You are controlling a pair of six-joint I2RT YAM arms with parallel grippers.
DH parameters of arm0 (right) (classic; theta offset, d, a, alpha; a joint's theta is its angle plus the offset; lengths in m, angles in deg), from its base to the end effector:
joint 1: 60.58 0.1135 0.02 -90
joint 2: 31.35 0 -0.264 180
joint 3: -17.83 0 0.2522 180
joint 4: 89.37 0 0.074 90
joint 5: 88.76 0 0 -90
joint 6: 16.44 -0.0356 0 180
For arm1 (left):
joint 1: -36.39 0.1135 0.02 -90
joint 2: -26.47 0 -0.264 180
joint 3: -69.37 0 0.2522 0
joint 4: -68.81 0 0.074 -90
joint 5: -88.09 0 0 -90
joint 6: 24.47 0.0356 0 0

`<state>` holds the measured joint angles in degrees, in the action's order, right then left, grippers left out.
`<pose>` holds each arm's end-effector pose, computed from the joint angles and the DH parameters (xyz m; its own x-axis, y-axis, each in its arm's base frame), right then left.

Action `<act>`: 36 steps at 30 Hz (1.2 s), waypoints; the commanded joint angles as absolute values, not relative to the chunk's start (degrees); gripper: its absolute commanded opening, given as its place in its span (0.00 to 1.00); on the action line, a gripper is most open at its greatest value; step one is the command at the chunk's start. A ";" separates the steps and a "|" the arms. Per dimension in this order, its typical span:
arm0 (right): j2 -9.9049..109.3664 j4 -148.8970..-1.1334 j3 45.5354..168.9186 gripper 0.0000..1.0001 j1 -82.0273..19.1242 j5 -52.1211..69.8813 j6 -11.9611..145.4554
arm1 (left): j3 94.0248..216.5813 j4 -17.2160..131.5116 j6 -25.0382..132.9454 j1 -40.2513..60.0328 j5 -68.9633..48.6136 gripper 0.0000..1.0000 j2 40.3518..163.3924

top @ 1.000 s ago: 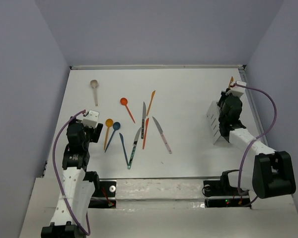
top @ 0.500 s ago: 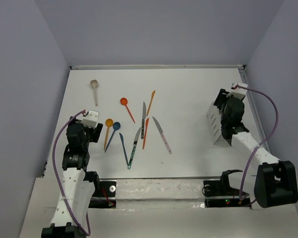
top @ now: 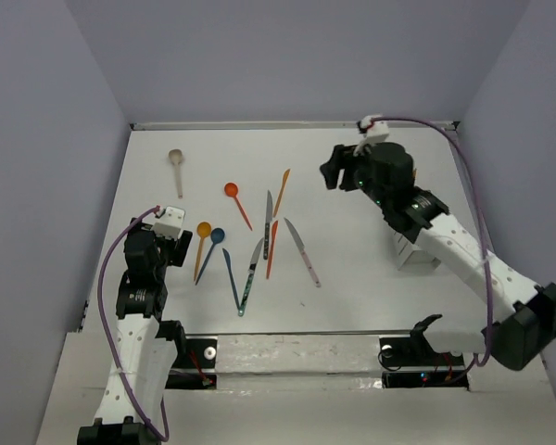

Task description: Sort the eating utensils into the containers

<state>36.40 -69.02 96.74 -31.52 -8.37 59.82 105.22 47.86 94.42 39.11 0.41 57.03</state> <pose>0.2434 0.1285 0.3892 -0.2151 0.1484 -0.9652 -0.2921 0.9334 0.2086 0.1491 0.0085 0.2414 -0.2778 0.4701 -0.8378 0.0547 0.8784 0.4748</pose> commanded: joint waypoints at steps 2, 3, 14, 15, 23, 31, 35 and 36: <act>56.68 -43.80 104.45 0.67 -18.07 -9.12 57.83 | 104.23 48.54 95.15 39.47 0.19 0.99 58.19; 56.72 -43.79 104.80 0.67 -18.04 -9.57 58.00 | 104.23 48.45 95.15 39.55 0.46 0.99 58.54; 73.66 -39.77 108.23 0.63 -10.83 -9.74 53.80 | 103.96 48.45 95.15 39.47 0.46 0.99 58.20; 74.55 -39.06 108.41 0.62 -10.83 -10.27 53.09 | 104.05 48.45 95.15 39.55 0.37 0.99 58.02; 82.81 -37.91 108.58 0.58 -10.83 -12.90 51.33 | 103.96 48.45 95.24 39.47 0.20 0.99 57.58; 84.49 -37.91 109.03 0.00 -10.83 -13.96 49.31 | 103.96 48.36 95.24 39.47 0.20 0.99 57.14; 78.71 -37.29 108.50 0.00 -11.44 -17.47 46.85 | 103.88 48.36 95.24 39.47 0.11 0.99 57.14; 77.30 -37.20 108.58 0.00 -11.45 -19.66 46.76 | 103.88 48.36 95.24 39.47 0.11 0.99 57.05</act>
